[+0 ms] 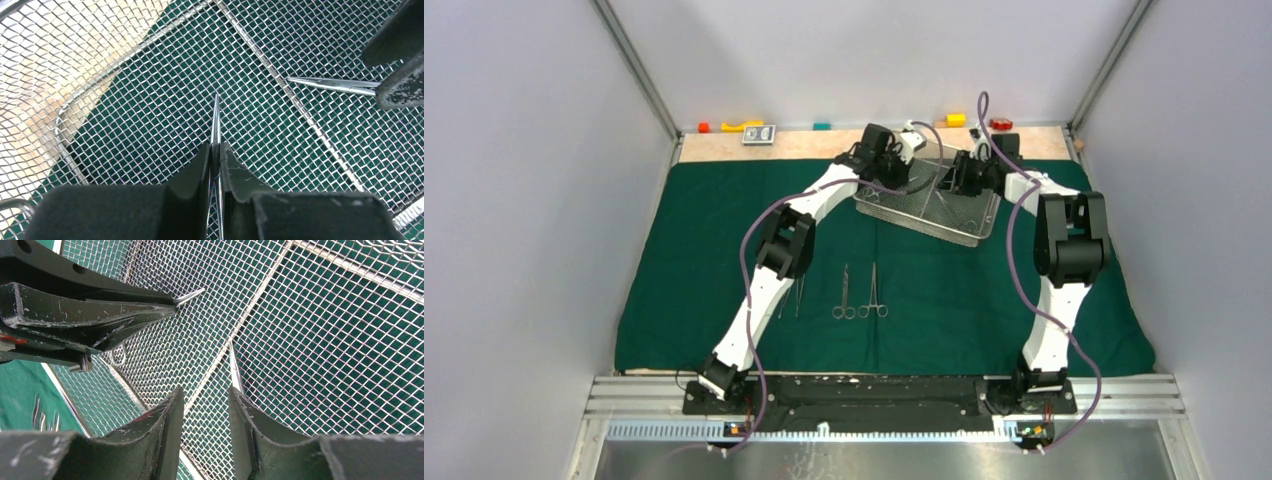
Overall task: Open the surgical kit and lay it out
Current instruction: Pick up the medical item from the container.
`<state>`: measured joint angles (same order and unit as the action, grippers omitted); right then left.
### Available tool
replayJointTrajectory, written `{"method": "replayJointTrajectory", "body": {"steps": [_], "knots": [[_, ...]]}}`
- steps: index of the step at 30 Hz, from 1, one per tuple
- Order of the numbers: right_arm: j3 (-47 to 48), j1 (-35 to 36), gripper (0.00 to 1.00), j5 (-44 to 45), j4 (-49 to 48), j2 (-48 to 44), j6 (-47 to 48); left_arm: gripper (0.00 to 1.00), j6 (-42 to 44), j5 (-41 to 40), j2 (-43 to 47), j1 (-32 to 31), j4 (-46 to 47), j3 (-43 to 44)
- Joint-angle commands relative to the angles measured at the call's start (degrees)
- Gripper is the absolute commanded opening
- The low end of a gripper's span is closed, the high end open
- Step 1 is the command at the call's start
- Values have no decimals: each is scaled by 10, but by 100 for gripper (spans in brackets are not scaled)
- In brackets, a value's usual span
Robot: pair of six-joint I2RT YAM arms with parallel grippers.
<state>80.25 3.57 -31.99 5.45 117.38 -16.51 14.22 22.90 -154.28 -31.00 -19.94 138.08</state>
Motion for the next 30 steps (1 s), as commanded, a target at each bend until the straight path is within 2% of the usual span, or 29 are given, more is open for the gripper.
{"method": "replayJointTrajectory", "body": {"steps": [1,5,11,19,30], "knots": [[2,-1,37,3,-7,-36,9,11,9,3,-28,1,-100,2],[13,-1,37,3,-7,-32,5,0,14,5,-27,1,-105,3],[30,-1,36,2,-7,-25,-5,0,16,18,2,0,-74,2],[60,-1,36,-6,-21,-5,-36,0,-32,60,71,1,17,-48],[90,2,38,-15,-34,58,-77,0,-53,81,111,0,62,-100]]}}
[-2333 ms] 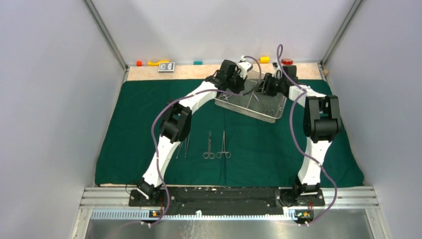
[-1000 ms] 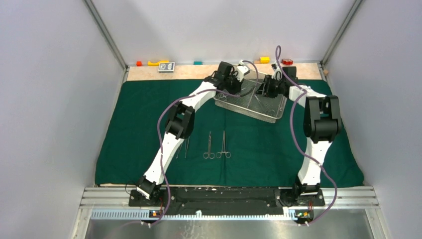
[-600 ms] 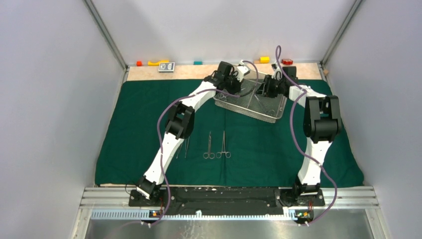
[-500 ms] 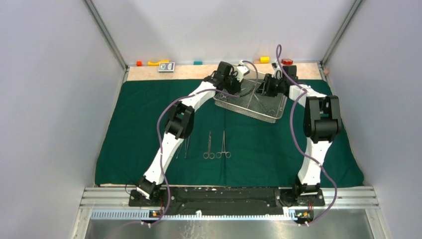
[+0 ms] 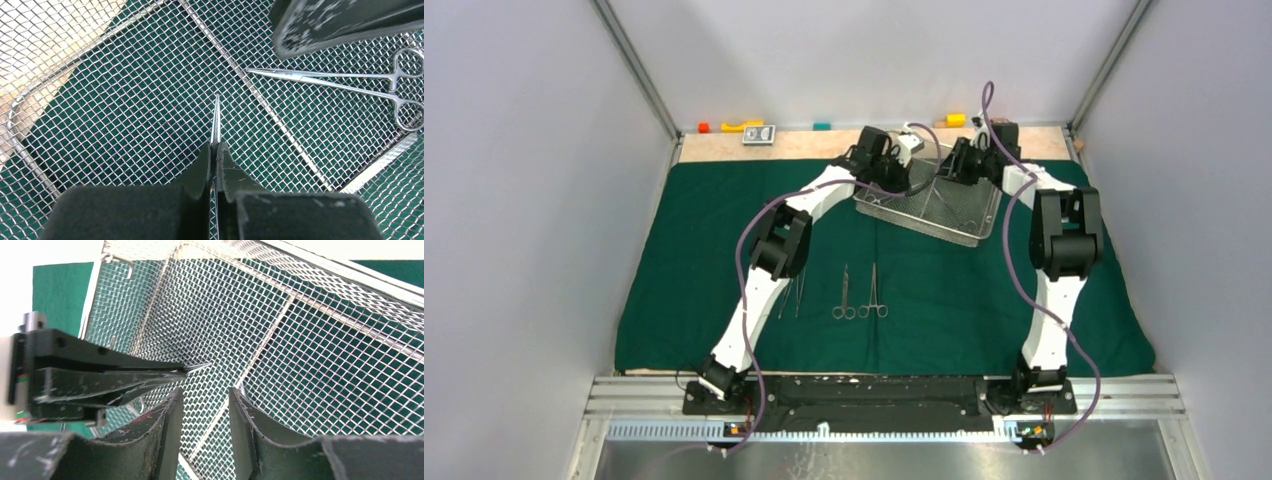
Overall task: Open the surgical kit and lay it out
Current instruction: Pick up the medical item from the container.
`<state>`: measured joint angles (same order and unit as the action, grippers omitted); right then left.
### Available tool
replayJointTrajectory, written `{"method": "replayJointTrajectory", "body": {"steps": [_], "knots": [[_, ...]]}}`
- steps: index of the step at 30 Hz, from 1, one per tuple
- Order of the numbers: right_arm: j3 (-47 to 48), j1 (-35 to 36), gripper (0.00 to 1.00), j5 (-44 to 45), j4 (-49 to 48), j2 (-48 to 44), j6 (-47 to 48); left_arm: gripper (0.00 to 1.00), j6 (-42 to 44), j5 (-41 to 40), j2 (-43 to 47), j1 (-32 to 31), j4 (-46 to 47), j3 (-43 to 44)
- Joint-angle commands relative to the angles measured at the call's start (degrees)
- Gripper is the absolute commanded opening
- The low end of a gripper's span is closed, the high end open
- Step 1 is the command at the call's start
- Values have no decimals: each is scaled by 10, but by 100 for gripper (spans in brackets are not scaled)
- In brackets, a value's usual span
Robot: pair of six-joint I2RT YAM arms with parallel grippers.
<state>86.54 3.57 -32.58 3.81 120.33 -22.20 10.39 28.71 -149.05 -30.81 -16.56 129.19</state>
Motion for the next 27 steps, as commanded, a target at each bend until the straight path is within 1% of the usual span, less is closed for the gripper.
{"method": "replayJointTrajectory", "body": {"steps": [1,8,16,27], "knots": [[29,4,38,-9,-18,35,-22,0,-15,23,60,-2,29,-11],[33,12,38,-31,-34,64,-44,0,-11,24,66,-6,26,-4],[9,12,39,-78,-114,70,-96,0,-10,25,73,-8,24,-11],[17,14,39,-109,-130,95,-118,0,-6,24,79,-10,28,-25]]}}
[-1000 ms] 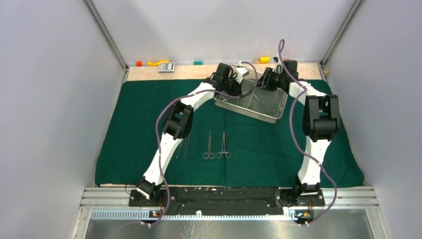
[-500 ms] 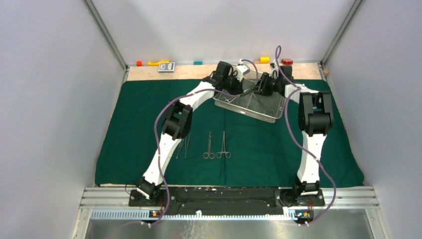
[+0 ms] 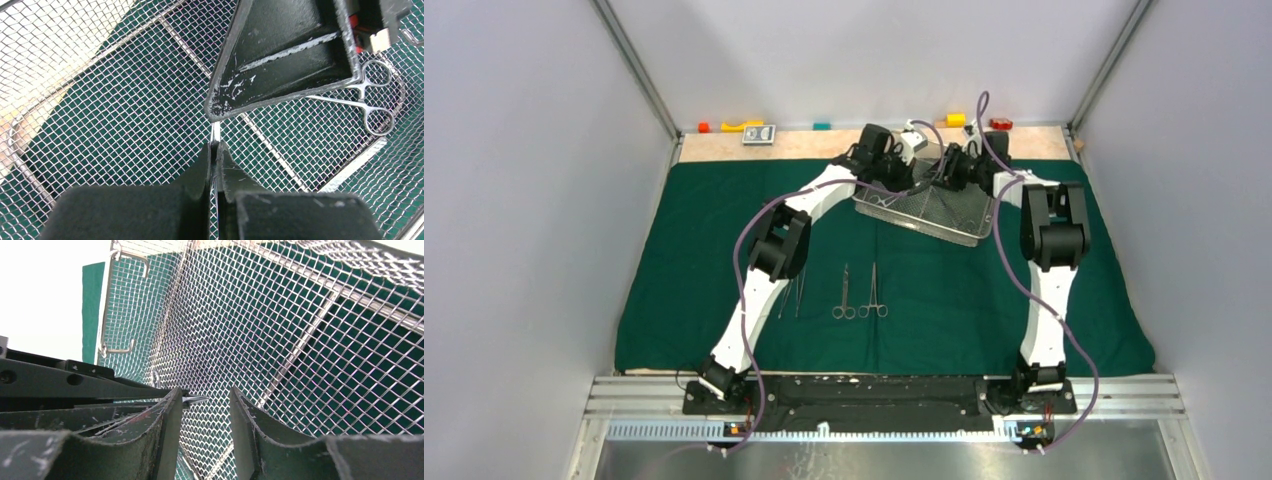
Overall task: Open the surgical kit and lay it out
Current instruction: Pick up the medical item from the container.
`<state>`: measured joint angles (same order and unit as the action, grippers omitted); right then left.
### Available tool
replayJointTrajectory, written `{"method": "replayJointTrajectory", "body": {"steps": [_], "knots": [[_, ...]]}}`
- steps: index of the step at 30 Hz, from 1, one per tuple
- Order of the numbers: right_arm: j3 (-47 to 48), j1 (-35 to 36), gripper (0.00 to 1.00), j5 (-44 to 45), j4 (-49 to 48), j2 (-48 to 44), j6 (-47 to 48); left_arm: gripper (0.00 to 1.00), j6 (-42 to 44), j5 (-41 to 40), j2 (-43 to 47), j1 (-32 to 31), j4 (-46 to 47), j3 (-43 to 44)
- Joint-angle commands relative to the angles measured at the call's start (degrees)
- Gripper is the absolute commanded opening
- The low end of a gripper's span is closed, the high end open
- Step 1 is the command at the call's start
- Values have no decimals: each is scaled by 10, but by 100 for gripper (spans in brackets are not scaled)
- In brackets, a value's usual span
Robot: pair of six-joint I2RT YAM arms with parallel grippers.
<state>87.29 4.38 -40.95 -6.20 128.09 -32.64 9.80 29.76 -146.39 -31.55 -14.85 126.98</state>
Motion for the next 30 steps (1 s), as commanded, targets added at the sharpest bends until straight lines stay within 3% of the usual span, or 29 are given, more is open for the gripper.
{"method": "replayJointTrajectory", "body": {"steps": [1,11,17,25,30], "knots": [[9,6,39,-28,-36,19,-18,0,0,14,52,-3,11,-3],[23,11,37,-68,-71,41,-54,0,6,13,52,-4,9,-7],[20,12,26,-81,-92,48,-72,0,8,13,52,-4,9,-7],[18,12,0,-84,-108,47,-84,0,12,15,52,-4,7,-8],[15,11,0,-85,-118,28,-85,0,35,21,60,-4,0,0]]}}
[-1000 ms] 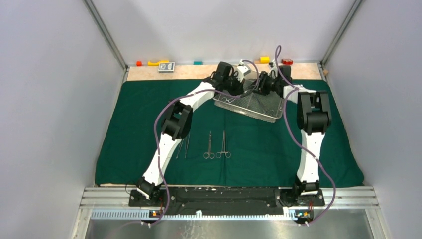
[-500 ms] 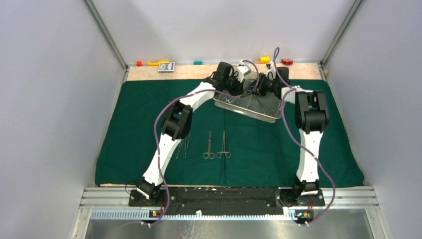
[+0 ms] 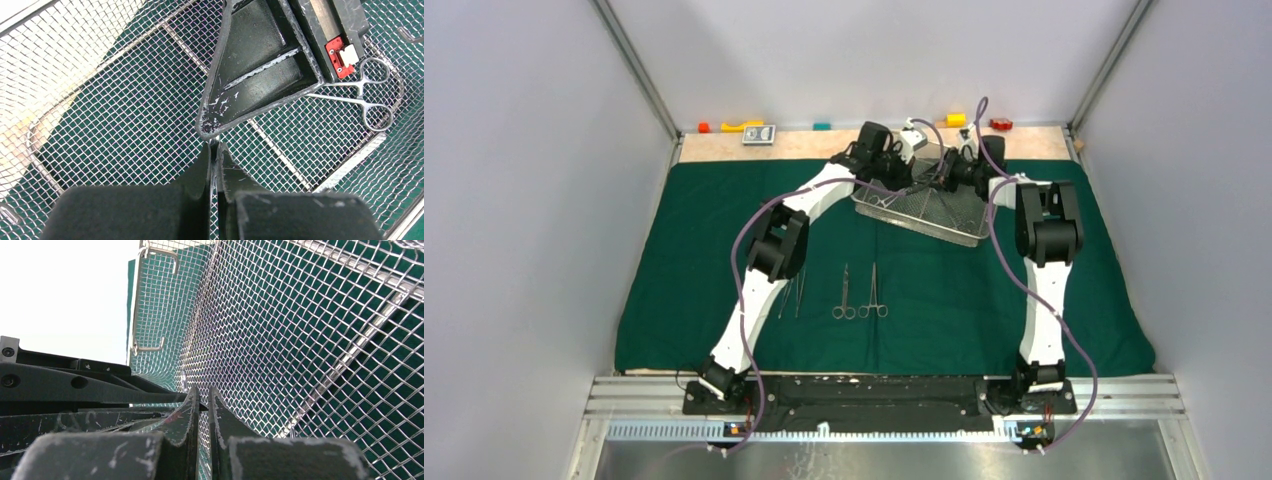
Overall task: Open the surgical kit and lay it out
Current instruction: Pick up the medical item from the container.
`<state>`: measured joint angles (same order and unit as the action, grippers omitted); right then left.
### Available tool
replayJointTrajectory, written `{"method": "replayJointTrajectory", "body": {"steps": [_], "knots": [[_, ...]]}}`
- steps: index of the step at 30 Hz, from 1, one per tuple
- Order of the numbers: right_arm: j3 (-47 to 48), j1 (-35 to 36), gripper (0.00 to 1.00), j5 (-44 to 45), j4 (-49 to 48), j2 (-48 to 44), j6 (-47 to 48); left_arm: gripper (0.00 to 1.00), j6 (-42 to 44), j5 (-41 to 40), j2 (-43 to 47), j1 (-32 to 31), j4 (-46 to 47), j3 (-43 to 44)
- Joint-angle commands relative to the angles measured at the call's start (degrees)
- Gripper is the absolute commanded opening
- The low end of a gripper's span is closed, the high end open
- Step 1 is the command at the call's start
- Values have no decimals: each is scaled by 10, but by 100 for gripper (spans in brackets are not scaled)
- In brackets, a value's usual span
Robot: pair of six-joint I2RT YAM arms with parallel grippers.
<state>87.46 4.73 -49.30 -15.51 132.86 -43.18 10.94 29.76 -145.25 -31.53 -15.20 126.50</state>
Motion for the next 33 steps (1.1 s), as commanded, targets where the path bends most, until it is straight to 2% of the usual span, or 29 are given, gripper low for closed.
{"method": "replayJointTrajectory", "body": {"steps": [1,6,8,13,17,21,28,33], "knots": [[11,7,0,-1,-27,-26,22,2,32,22,51,-4,-2,10],[-6,-2,0,-1,-47,-66,22,34,69,26,78,-4,-21,14],[-10,-7,0,-1,-49,-82,26,51,77,28,92,-5,-26,15],[-23,-17,0,3,-31,-126,54,77,85,31,125,-5,-38,16],[-36,-26,0,5,-13,-165,85,86,88,41,155,-5,-53,15],[-47,-31,0,-7,1,-206,118,91,91,65,184,-4,-75,3],[-74,-31,0,-78,69,-296,220,89,136,146,250,-4,-140,-43],[-97,-29,0,-132,157,-361,309,90,170,162,313,-3,-191,-95]]}}
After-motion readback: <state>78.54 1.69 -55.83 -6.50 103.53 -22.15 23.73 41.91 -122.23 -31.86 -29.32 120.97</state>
